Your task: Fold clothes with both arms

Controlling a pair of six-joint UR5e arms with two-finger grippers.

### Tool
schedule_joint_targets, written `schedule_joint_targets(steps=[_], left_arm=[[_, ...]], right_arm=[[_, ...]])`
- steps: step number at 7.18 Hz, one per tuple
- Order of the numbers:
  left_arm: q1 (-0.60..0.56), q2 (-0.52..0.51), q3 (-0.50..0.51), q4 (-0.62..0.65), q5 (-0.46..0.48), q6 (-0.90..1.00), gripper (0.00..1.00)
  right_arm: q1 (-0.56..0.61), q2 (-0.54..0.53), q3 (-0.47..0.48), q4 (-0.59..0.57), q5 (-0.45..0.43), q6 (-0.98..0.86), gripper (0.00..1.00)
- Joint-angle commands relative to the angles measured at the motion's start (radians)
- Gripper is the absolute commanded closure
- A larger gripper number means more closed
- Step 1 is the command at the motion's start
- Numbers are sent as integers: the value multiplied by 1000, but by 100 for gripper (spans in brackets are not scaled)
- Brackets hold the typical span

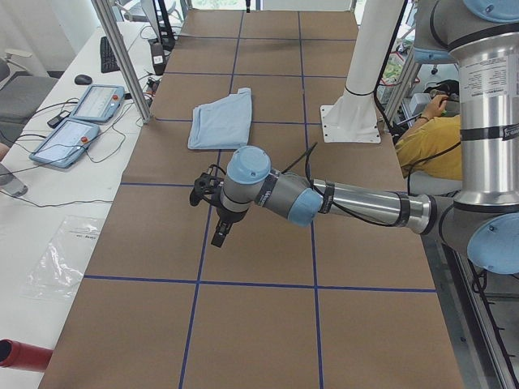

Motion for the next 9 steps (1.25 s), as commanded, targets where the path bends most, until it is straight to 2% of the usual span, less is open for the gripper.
schedule_joint_targets(steps=[1, 4, 9], left_arm=[[-1, 3, -15, -1, -1, -1, 0], [-1, 2, 4, 1, -1, -1, 0], [3, -2, -2, -1, -4, -1, 0]], right_arm=[[-1, 0, -2, 1, 1, -1, 0], [-4, 0, -24, 99, 13, 0, 0], [-15, 6, -33, 102, 64, 0, 0]])
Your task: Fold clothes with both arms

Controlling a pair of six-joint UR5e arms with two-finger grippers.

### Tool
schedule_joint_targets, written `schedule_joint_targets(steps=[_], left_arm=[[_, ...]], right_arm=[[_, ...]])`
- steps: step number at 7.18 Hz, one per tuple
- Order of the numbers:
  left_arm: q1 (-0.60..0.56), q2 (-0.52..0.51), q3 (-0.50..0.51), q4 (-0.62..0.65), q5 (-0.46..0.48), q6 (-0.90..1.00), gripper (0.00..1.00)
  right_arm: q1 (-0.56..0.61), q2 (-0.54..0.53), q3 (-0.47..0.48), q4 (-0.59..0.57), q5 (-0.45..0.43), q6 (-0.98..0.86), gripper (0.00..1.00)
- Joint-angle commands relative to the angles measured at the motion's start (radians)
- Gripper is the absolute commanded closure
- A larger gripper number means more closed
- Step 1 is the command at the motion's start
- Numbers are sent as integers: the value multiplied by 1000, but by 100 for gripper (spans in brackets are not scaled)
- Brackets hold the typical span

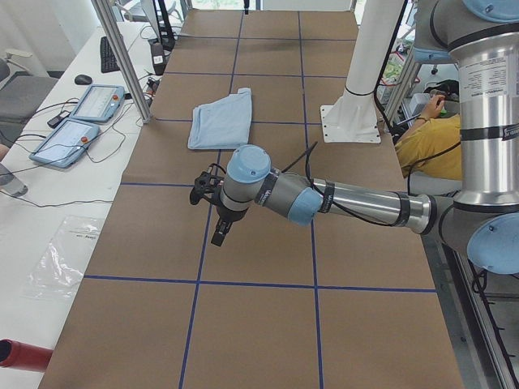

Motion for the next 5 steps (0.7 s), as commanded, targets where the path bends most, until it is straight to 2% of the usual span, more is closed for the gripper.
schedule_joint_targets(steps=[1, 5], left_arm=[[0, -1, -3, 0, -2, 0, 0], [2, -4, -17, -6, -2, 0, 0]], right_arm=[[-7, -1, -1, 0, 12, -1, 0], [-17, 1, -4, 14, 12, -1, 0]])
